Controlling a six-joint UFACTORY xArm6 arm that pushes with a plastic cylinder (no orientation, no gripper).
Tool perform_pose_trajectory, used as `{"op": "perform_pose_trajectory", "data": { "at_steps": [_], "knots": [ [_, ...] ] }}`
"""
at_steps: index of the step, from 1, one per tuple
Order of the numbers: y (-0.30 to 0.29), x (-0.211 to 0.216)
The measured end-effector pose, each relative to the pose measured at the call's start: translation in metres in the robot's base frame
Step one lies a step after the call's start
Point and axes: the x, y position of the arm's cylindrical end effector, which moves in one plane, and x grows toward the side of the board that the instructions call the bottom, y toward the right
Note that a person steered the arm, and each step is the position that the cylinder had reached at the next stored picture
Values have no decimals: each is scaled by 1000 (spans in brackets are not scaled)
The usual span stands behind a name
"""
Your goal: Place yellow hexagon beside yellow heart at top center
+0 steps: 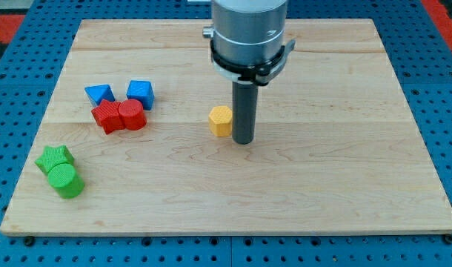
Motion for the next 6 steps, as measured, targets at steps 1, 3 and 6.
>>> {"op": "perform_pose_trajectory", "data": {
  "at_steps": [1,3,6],
  "knots": [
    [3,-25],
    [-69,0],
    [-133,-26]
  ]
}}
